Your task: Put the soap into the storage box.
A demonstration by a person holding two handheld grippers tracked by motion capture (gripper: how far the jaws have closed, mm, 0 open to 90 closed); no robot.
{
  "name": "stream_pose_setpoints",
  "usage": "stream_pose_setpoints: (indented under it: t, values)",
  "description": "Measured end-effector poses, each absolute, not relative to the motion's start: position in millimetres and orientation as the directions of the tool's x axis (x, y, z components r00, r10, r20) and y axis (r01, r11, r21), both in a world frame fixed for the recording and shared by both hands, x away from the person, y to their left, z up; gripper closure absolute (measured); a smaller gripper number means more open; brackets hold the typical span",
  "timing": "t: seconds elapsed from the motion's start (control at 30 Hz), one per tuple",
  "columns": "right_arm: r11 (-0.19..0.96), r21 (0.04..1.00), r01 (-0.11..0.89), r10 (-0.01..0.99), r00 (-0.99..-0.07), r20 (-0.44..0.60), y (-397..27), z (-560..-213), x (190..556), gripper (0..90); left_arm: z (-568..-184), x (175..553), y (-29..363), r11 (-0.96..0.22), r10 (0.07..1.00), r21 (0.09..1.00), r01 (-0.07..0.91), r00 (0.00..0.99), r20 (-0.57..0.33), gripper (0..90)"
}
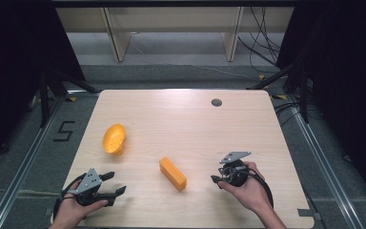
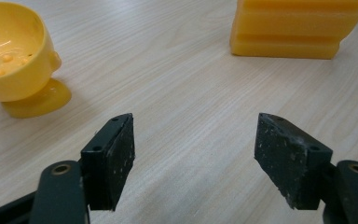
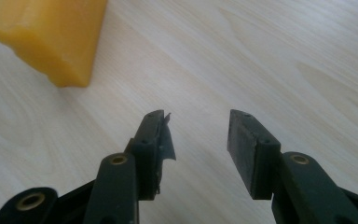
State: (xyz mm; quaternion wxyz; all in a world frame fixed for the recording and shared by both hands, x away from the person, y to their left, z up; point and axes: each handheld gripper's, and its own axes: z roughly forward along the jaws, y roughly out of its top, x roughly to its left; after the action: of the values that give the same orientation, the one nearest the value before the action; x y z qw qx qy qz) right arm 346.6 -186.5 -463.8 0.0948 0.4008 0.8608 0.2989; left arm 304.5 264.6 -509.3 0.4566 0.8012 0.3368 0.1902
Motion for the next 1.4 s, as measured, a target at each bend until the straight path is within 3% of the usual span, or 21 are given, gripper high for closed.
stream_pose_setpoints:
  t: [0.27,0.33,0.57,0.67,0.77,0.87,1.1,1.17,1.4]
  values:
    - [0.516,0.604,0.607,0.704,-0.702,0.104,-167.5,-456.9,342.5,51.7,-509.0,304.8,264.9,-0.353,0.716,0.860,0.368,0.698,-0.005,28.3]
    - [0.510,0.590,0.627,0.687,-0.709,0.159,-150.2,-443.1,342.7,45.0,-509.3,305.0,264.8,-0.357,0.717,0.859,0.368,0.697,-0.001,28.2]
    - [0.530,0.509,0.678,0.690,-0.694,0.206,-101.7,-416.7,359.2,40.8,-508.9,304.2,265.7,-0.330,0.720,0.861,0.387,0.693,-0.035,27.5]
    - [0.571,0.512,0.642,0.667,-0.726,0.168,-89.7,-414.1,365.2,40.4,-509.7,303.0,264.3,-0.310,0.725,0.860,0.404,0.686,-0.061,27.3]
    - [0.604,0.501,0.620,0.637,-0.753,0.163,-73.2,-414.5,370.1,38.1,-509.0,303.9,265.6,-0.342,0.712,0.859,0.382,0.701,-0.028,27.2]
    - [0.645,0.452,0.616,0.629,-0.764,0.144,-60.2,-423.2,375.2,36.2,-509.0,303.9,265.4,-0.341,0.712,0.859,0.382,0.702,-0.029,27.0]
    - [0.716,0.328,0.616,0.617,-0.779,0.113,-39.3,-443.0,383.5,38.2,-510.0,303.1,263.9,-0.308,0.722,0.860,0.406,0.689,-0.067,26.6]
    - [0.726,0.316,0.611,0.612,-0.783,0.107,-38.1,-444.3,384.7,39.0,-509.6,303.9,264.7,-0.328,0.715,0.862,0.387,0.698,-0.042,26.5]
    - [0.785,0.260,0.562,0.565,-0.822,0.071,-32.3,-450.7,390.2,54.0,-510.2,303.0,263.9,-0.318,0.719,0.857,0.406,0.692,-0.061,26.1]
